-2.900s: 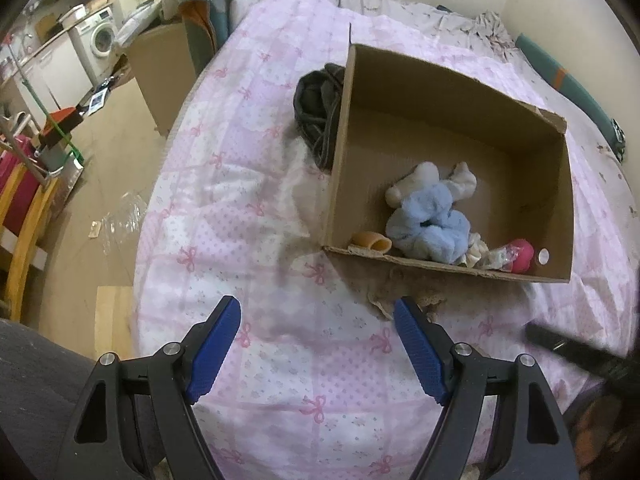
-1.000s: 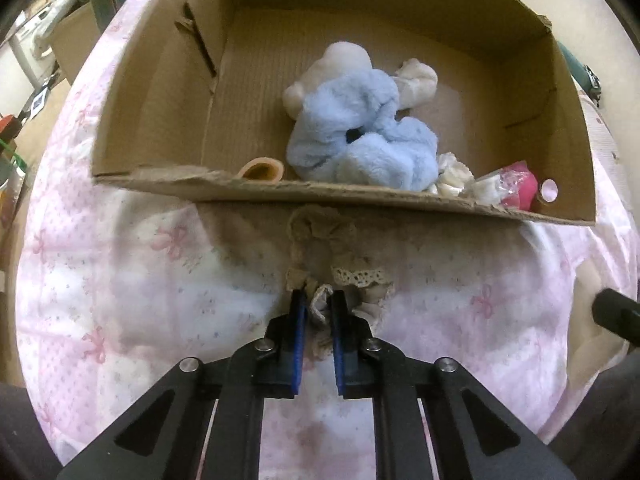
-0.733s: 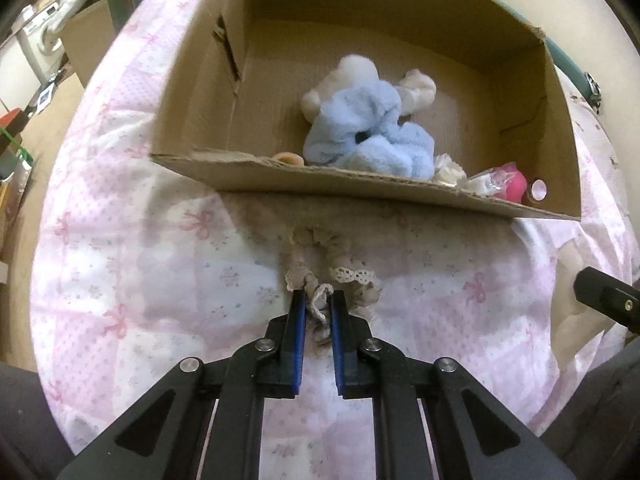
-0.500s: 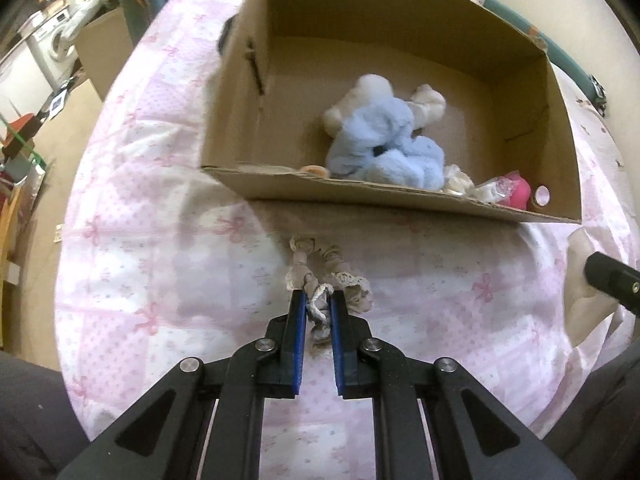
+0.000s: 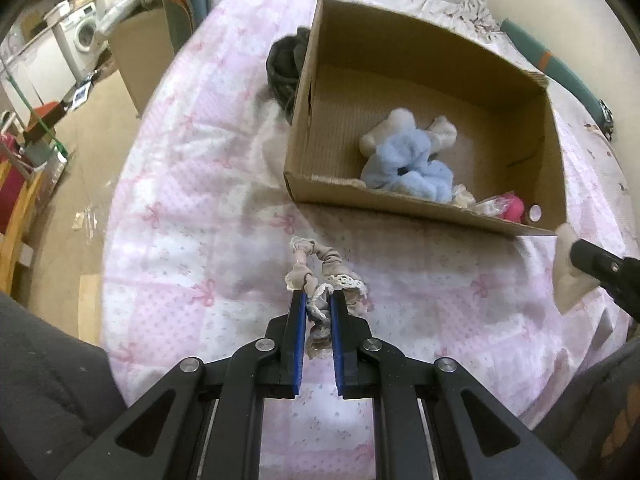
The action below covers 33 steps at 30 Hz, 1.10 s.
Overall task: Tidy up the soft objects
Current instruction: 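Carry the lace fabric and tan piece into the box with both tools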
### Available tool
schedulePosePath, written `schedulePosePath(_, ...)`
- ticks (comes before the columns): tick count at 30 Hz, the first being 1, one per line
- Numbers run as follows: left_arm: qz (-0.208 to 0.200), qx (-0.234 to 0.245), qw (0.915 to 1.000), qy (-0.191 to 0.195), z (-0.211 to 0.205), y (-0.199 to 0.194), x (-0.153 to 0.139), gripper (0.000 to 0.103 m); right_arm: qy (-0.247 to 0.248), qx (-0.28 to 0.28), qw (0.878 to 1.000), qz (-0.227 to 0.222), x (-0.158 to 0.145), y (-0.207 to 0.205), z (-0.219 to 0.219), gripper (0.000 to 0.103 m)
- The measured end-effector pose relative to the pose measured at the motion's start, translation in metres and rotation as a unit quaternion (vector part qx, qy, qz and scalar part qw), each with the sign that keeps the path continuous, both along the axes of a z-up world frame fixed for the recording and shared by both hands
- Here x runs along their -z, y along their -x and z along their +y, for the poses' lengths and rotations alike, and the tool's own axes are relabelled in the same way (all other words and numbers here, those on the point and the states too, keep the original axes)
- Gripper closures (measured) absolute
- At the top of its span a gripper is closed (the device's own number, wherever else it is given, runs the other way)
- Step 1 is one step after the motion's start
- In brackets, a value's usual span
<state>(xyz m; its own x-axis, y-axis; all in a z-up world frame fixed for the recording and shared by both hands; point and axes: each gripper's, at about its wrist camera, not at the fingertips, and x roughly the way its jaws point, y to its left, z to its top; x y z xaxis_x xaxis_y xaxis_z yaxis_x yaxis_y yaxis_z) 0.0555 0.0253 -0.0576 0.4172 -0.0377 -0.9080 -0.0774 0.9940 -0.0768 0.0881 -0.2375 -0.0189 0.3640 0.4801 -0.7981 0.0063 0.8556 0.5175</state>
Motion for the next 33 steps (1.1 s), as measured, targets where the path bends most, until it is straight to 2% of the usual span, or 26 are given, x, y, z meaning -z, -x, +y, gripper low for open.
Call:
schedulePosePath(4,-0.021,0.011,0.9996,-0.014,-0.006,0.006,-0.021,0.092,-0.009,0.000,1.000,-0.009,-0.005,0.001,0.000,0.093)
schedulePosePath(11,-0.049,0.010,0.9987,0.001,0.000,0.004,-0.054,0.092,-0.023,0.005,0.999,-0.023,-0.014,0.001,-0.002,0.093)
schedulePosePath(18,-0.080,0.003,0.9966,0.019,0.009,-0.016,-0.091,0.092,-0.054,0.008,0.996,-0.064,-0.048,-0.006,0.001,0.093)
schedulePosePath(21,-0.079,-0.002,0.9961,0.040,0.015,-0.028,-0.099,0.092,-0.054,0.004,0.996,-0.069,-0.059,-0.013,0.004,0.093)
schedulePosePath(26,-0.095,0.006,0.9948,0.037,0.013,-0.053,-0.109,0.092,-0.048,-0.007,0.995,-0.088,-0.075,-0.027,0.006,0.093)
schedulePosePath(33,-0.093,0.032,0.9945,0.037,-0.005,-0.084,-0.103,0.092,-0.031,-0.013,0.995,-0.091,-0.067,-0.056,0.002,0.093)
